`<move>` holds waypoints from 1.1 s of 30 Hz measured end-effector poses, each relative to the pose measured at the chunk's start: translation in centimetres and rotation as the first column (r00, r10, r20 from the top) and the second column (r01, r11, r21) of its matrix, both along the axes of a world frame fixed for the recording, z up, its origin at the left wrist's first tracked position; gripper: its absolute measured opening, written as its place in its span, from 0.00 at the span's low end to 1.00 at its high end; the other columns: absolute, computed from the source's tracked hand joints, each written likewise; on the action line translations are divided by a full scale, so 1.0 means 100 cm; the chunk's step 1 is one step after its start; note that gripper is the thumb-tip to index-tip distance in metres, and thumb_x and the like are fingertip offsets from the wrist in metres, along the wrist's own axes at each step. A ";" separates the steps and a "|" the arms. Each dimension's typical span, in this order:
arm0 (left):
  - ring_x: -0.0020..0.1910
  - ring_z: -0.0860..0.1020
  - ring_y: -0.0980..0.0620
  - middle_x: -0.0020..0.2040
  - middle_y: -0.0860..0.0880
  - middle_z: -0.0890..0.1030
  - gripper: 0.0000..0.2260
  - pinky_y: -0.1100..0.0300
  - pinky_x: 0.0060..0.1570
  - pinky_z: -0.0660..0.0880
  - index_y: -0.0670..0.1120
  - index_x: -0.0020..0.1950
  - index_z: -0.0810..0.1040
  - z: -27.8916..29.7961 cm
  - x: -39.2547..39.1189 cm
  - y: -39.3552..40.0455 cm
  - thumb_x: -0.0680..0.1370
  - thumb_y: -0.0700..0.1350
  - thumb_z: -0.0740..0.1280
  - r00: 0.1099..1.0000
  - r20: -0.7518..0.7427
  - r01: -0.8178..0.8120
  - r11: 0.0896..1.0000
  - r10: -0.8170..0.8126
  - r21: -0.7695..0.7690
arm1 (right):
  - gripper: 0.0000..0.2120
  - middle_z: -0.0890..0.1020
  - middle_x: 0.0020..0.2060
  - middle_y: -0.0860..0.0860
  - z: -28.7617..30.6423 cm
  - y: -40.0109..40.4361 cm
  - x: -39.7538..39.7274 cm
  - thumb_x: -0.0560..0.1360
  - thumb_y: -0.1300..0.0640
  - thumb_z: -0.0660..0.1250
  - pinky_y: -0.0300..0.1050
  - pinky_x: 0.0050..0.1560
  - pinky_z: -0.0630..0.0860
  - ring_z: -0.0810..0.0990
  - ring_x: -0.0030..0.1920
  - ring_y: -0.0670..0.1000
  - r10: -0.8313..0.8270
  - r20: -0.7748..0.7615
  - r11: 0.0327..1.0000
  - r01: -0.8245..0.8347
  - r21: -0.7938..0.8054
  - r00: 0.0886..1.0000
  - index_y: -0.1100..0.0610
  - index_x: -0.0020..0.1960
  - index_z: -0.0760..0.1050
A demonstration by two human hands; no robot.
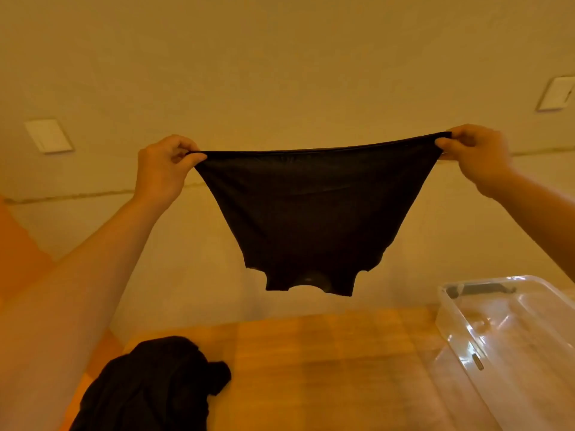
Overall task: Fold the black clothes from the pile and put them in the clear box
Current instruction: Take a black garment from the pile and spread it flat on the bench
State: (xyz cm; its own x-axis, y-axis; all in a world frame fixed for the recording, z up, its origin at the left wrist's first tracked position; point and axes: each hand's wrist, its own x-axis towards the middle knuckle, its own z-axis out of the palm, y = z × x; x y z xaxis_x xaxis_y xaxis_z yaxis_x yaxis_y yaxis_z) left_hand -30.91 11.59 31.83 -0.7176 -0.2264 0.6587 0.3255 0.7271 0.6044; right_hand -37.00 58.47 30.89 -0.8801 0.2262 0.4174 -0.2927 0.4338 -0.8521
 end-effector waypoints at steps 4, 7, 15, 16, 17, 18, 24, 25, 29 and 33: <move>0.40 0.78 0.65 0.40 0.58 0.80 0.08 0.75 0.45 0.72 0.53 0.41 0.78 -0.054 0.062 0.007 0.73 0.41 0.73 0.992 0.116 0.046 0.995 -0.056 0.091 | 0.03 0.83 0.40 0.45 -0.048 0.009 0.053 0.79 0.59 0.65 0.31 0.39 0.76 0.83 0.42 0.42 0.113 0.089 0.987 -0.102 -0.124 0.990 0.53 0.47 0.77; 0.40 0.78 0.67 0.38 0.63 0.81 0.07 0.74 0.46 0.72 0.52 0.41 0.80 -0.100 0.108 0.013 0.72 0.40 0.73 0.962 0.253 0.069 0.990 -0.100 0.126 | 0.05 0.84 0.35 0.43 -0.092 0.020 0.094 0.78 0.59 0.65 0.34 0.47 0.78 0.84 0.42 0.43 0.175 0.182 0.981 -0.156 -0.112 0.968 0.51 0.46 0.77; 0.45 0.80 0.63 0.42 0.58 0.83 0.06 0.72 0.47 0.73 0.53 0.42 0.82 -0.223 0.216 0.024 0.73 0.41 0.73 0.740 0.648 0.196 0.980 -0.178 0.044 | 0.05 0.84 0.36 0.46 -0.207 0.038 0.195 0.75 0.53 0.66 0.38 0.43 0.74 0.83 0.44 0.48 0.319 0.474 0.904 -0.413 0.106 0.821 0.49 0.43 0.80; 0.45 0.80 0.62 0.43 0.58 0.83 0.04 0.70 0.47 0.73 0.52 0.44 0.82 -0.237 0.227 0.027 0.74 0.42 0.72 0.701 0.688 0.249 0.969 -0.189 0.013 | 0.04 0.84 0.38 0.45 -0.223 0.038 0.205 0.74 0.51 0.67 0.39 0.45 0.75 0.82 0.44 0.46 0.323 0.515 0.874 -0.459 0.159 0.794 0.45 0.42 0.81; 0.44 0.79 0.62 0.43 0.57 0.82 0.04 0.67 0.46 0.74 0.51 0.46 0.82 -0.251 0.237 0.030 0.75 0.42 0.71 0.659 0.725 0.299 0.954 -0.200 -0.008 | 0.03 0.83 0.40 0.44 -0.238 0.037 0.216 0.73 0.48 0.67 0.39 0.45 0.74 0.81 0.43 0.44 0.328 0.565 0.837 -0.510 0.197 0.757 0.41 0.42 0.80; 0.41 0.79 0.60 0.42 0.55 0.81 0.03 0.65 0.44 0.75 0.51 0.47 0.81 -0.267 0.245 0.032 0.76 0.44 0.70 0.618 0.762 0.334 0.942 -0.193 -0.032 | 0.05 0.82 0.40 0.43 -0.259 0.040 0.223 0.72 0.41 0.67 0.38 0.46 0.75 0.81 0.44 0.42 0.309 0.628 0.801 -0.551 0.232 0.714 0.39 0.43 0.79; 0.34 0.73 0.60 0.36 0.56 0.76 0.04 0.67 0.34 0.64 0.52 0.45 0.75 -0.347 0.276 0.040 0.77 0.44 0.69 0.578 0.813 0.477 0.838 -0.070 -0.267 | 0.02 0.81 0.46 0.44 -0.343 0.038 0.260 0.76 0.49 0.67 0.42 0.54 0.77 0.80 0.47 0.42 0.194 0.800 0.680 -0.666 0.308 0.568 0.42 0.46 0.75; 0.34 0.74 0.61 0.36 0.57 0.77 0.07 0.68 0.36 0.64 0.53 0.43 0.75 -0.359 0.280 0.041 0.74 0.44 0.72 0.592 0.802 0.484 0.829 -0.074 -0.281 | 0.06 0.81 0.46 0.44 -0.349 0.037 0.263 0.78 0.55 0.66 0.39 0.52 0.77 0.79 0.47 0.42 0.159 0.802 0.673 -0.658 0.338 0.575 0.43 0.46 0.75; 0.42 0.75 0.59 0.41 0.58 0.76 0.06 0.69 0.41 0.65 0.55 0.47 0.73 -0.382 0.295 0.047 0.75 0.49 0.69 0.583 0.812 0.481 0.816 -0.025 -0.320 | 0.05 0.81 0.42 0.44 -0.353 0.041 0.266 0.78 0.55 0.65 0.37 0.44 0.76 0.79 0.42 0.43 0.062 0.798 0.621 -0.649 0.439 0.600 0.46 0.47 0.75; 0.42 0.73 0.59 0.40 0.60 0.73 0.06 0.65 0.42 0.70 0.57 0.43 0.70 -0.385 0.305 0.048 0.77 0.53 0.65 0.501 0.862 0.509 0.833 -0.081 -0.218 | 0.05 0.80 0.38 0.46 -0.354 0.042 0.268 0.78 0.52 0.64 0.35 0.39 0.74 0.79 0.39 0.43 0.023 0.831 0.519 -0.717 0.465 0.556 0.46 0.43 0.75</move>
